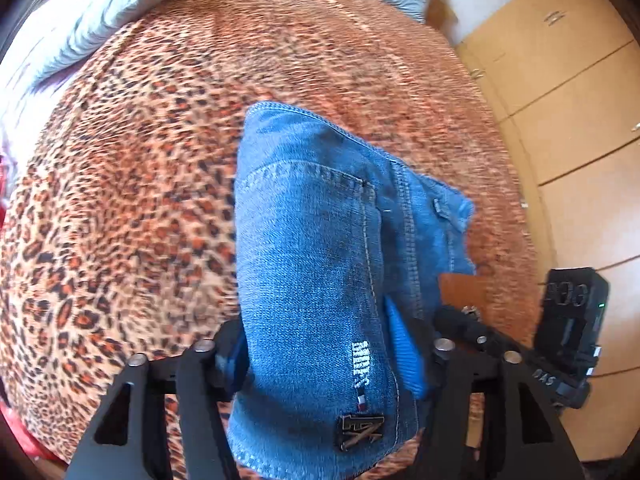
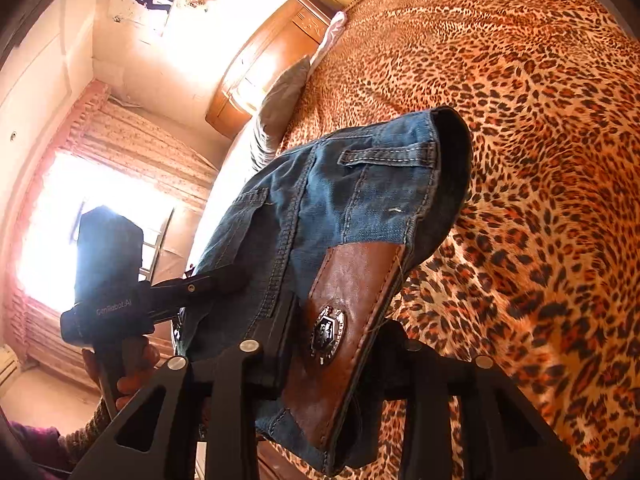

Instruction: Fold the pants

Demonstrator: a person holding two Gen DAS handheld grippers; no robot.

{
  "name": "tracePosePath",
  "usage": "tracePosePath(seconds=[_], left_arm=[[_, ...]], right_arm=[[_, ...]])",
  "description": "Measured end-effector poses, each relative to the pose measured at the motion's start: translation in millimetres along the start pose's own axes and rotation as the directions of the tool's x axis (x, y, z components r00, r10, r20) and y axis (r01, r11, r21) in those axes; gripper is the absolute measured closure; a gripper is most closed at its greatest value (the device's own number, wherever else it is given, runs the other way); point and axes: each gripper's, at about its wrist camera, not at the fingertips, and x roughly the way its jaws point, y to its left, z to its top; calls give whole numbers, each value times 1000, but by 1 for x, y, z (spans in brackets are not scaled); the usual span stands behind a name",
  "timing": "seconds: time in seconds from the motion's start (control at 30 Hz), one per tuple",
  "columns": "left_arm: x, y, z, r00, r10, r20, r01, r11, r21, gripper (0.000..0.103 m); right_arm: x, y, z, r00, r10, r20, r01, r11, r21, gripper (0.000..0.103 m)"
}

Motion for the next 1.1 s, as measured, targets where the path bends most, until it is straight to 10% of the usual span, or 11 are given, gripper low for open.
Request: tracePosePath(seconds=[0.07, 0.13, 0.4, 0.47, 0.57, 0.8, 1.1], left_arm=[[42, 27, -4, 985, 132, -115, -134, 991, -9, 41], [61, 49, -11, 980, 55, -193, -72, 994, -82, 43], [12, 30, -23, 997, 4, -71, -2, 1000, 25, 30], [1, 26, -33, 999, 29, -39, -27, 998, 64, 25], [-11, 18, -56, 998, 66, -15, -64, 991, 114, 25], [-34, 20, -90, 995, 101, -10, -97, 977, 192, 25], [-48, 13, -113, 986, 155, 59, -162, 972, 167, 23]], right_arm=[[35, -22, -4, 991, -103, -85, 108, 993, 56, 58], [52, -36, -13, 974, -175, -144, 191, 976, 106, 58], [-13, -7, -23, 985, -170, -12, 170, 973, 153, 58], [-28, 3, -27, 979, -205, 2, 203, 968, 149, 43], [-43, 23, -51, 954, -300, 5, 298, 948, 112, 25], [-42, 55, -114, 866, -499, -1, 498, 864, 74, 20], [-60, 81, -133, 814, -574, 91, 573, 819, 30, 12]])
